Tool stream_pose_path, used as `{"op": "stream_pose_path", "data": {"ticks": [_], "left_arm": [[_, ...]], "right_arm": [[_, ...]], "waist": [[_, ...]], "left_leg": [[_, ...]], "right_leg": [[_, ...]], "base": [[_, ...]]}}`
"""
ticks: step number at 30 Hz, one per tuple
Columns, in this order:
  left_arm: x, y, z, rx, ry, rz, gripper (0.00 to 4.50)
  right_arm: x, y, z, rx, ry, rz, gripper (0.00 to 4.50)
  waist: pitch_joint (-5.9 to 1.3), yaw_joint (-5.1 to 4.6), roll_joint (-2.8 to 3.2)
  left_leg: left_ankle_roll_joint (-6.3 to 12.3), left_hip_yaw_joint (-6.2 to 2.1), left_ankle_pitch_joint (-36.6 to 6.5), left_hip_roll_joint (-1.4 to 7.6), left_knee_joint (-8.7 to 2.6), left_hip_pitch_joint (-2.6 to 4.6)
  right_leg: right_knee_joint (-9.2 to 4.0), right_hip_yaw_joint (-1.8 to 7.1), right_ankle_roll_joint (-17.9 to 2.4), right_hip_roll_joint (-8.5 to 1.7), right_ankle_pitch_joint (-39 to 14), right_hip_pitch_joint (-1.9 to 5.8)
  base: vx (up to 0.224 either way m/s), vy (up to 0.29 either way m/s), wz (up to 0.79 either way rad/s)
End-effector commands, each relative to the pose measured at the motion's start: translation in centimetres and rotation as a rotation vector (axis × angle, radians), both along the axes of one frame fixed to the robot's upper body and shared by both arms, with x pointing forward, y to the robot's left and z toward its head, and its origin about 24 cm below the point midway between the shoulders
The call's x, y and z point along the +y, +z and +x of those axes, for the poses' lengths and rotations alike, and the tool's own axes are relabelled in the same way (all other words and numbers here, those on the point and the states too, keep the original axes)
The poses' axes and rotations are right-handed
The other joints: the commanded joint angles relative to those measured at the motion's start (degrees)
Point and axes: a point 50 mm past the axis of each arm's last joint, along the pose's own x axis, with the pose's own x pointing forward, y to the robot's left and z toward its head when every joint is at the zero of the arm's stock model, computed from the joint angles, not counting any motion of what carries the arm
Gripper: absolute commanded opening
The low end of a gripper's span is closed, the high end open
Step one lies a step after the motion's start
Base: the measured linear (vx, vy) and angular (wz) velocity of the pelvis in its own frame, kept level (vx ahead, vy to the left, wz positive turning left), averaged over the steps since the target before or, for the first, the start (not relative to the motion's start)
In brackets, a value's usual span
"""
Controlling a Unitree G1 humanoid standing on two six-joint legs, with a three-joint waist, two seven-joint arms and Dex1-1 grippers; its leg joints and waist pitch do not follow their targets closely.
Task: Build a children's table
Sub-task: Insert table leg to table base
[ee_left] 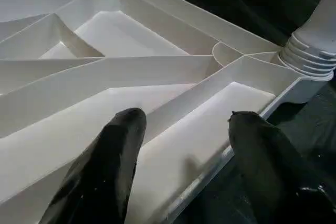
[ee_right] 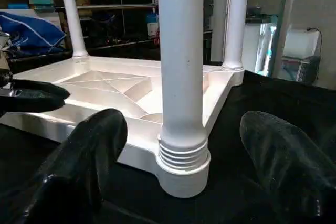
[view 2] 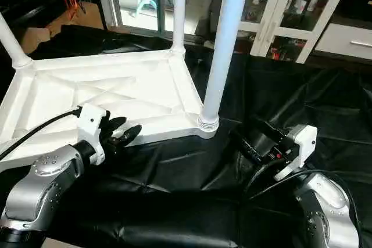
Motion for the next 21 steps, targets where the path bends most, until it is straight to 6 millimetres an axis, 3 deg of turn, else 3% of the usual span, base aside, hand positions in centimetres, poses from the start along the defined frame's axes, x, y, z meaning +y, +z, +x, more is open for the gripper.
{"op": "stream_pose_path", "data": {"ticks": [1,4,14,15,16,17,18,20,21], "left_arm": [[-0.1,0.3,0.0,-0.011,-0.002,0.002,2.96],[-0.1,0.3,0.0,-0.011,-0.002,0.002,2.96],[-0.1,0.3,0.0,-0.011,-0.002,0.002,2.96],[0.5,1.6,-0.8,-0.052,0.184,-0.041,2.96],[0.5,1.6,-0.8,-0.052,0.184,-0.041,2.96],[0.7,2.7,-1.2,-0.107,0.253,-0.074,2.96],[0.8,4.1,-1.3,-0.176,0.3,-0.097,2.96],[0.8,4.8,-1.0,-0.202,0.309,-0.093,2.96],[0.7,5.5,-0.7,-0.224,0.297,-0.105,2.96]], "right_arm": [[-0.2,0.6,0.1,-0.017,-0.001,-0.002,3.95],[-0.2,0.6,0.1,-0.017,-0.001,-0.002,3.95],[-0.2,0.6,0.1,-0.017,-0.001,-0.002,3.95],[2.1,0.8,0.0,0.066,-0.115,-0.028,3.95],[2.1,0.8,0.0,0.066,-0.115,-0.028,3.95],[3.5,1.1,0.4,0.092,-0.198,-0.052,3.95],[4.7,1.4,1.2,0.098,-0.274,-0.067,3.95],[5.0,1.6,1.7,0.091,-0.288,-0.064,3.95],[5.2,1.9,2.1,0.081,-0.288,-0.055,3.95]], "waist": [[-2.64,-0.05,0.32],[-2.65,-0.04,0.28],[-2.59,-0.02,0.46],[-2.26,-0.06,1.09],[-2.29,-0.05,0.87],[-2.49,-0.43,0.34],[-2.52,-0.48,-0.04],[-2.24,-0.71,0.34],[-1.79,-0.69,0.59]], "left_leg": [[3.62,-0.53,2.41,1.05,-3.4,-0.06],[3.74,-0.51,2.75,0.98,-3.34,-0.08],[4.55,-0.46,2.16,1.05,-3.34,-0.11],[4.37,-0.52,3.12,1.21,-3.34,-0.15],[3.81,-0.85,6.01,1.41,-3.24,-0.2],[3.76,-0.77,9.78,0.77,-2.99,-0.48],[3.49,-0.82,10.69,0.7,-3.14,-0.36],[2.23,-0.65,5.15,0.64,-3.5,0.0],[0.52,-0.51,-1.8,0.96,-4.03,0.34]], "right_leg": [[-2.97,1.88,-11.68,-4.15,25.97,2.16],[-2.9,1.82,-11.48,-4.12,27.13,2.17],[-3.08,1.87,-12.28,-4.26,23.47,2.04],[-2.89,1.92,-12.07,-4.16,25.09,1.96],[-2.69,1.83,-11.76,-3.98,27.98,2.27],[-2.24,1.68,-11.19,-3.63,32.96,2.5],[-2.29,1.58,-10.92,-3.7,33.72,2.49],[-3.15,1.65,-10.8,-4.1,25.51,1.91],[-3.99,1.98,-10.73,-4.14,14.39,1.56]], "base": [[0.0,0.0,0.0],[0.0,0.0,0.0],[0.0,0.0,0.0],[0.0,0.0,0.0],[0.0,0.0,0.0],[0.0,0.0,0.0],[0.0,0.0,0.0],[0.0,0.0,0.0],[0.0,0.0,0.0]]}}
